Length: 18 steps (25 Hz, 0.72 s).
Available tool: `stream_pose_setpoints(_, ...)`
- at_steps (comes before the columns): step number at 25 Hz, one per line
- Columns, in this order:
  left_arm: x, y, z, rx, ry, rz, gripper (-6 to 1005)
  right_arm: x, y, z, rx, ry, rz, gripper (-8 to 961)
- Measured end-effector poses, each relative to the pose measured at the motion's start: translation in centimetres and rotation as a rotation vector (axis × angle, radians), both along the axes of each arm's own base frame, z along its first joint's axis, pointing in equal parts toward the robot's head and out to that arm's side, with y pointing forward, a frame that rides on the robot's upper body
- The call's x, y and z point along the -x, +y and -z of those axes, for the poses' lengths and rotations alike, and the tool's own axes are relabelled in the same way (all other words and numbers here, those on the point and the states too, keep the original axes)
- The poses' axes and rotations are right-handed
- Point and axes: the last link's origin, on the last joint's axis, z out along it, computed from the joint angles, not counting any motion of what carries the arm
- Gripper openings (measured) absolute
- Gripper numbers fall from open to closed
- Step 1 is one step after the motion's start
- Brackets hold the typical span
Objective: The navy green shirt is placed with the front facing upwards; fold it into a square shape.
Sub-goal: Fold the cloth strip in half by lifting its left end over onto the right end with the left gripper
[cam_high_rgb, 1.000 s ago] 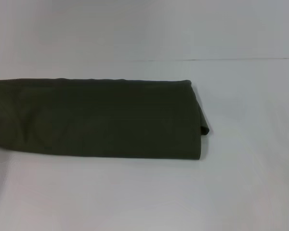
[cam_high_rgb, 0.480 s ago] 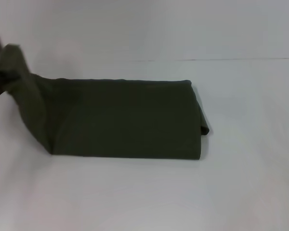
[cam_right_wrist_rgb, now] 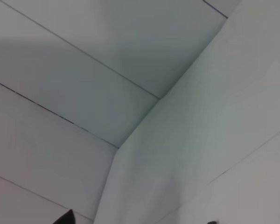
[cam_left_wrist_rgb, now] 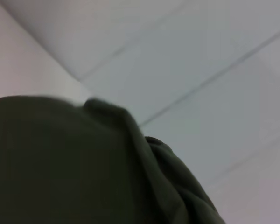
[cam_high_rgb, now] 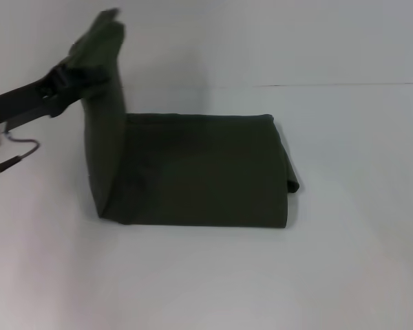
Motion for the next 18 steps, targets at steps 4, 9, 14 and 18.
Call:
stream_pose_setpoints(4,-2.3,0.4,1.7,0.028,0.015,0.063,82,0.0,-0.1,0.1,0.005,0.001,0.001,762)
stream_pose_setpoints(9,-4.9,1.2,6.1,0.108,0.066,0.113,86,0.0,-0.2,0.3,0.012,0.003,-0.002,762)
stream_pose_setpoints(14,-6.9,1.3,9.4,0.151,0.126,0.16,98,0.2,-0.1,0.4,0.017,0.003,-0.006,761)
stream_pose_setpoints(18,-8.0,1.1,11.3,0.191,0.175,0.194,108,0.2,-0.2,0.5,0.021,0.005,-0.012,761)
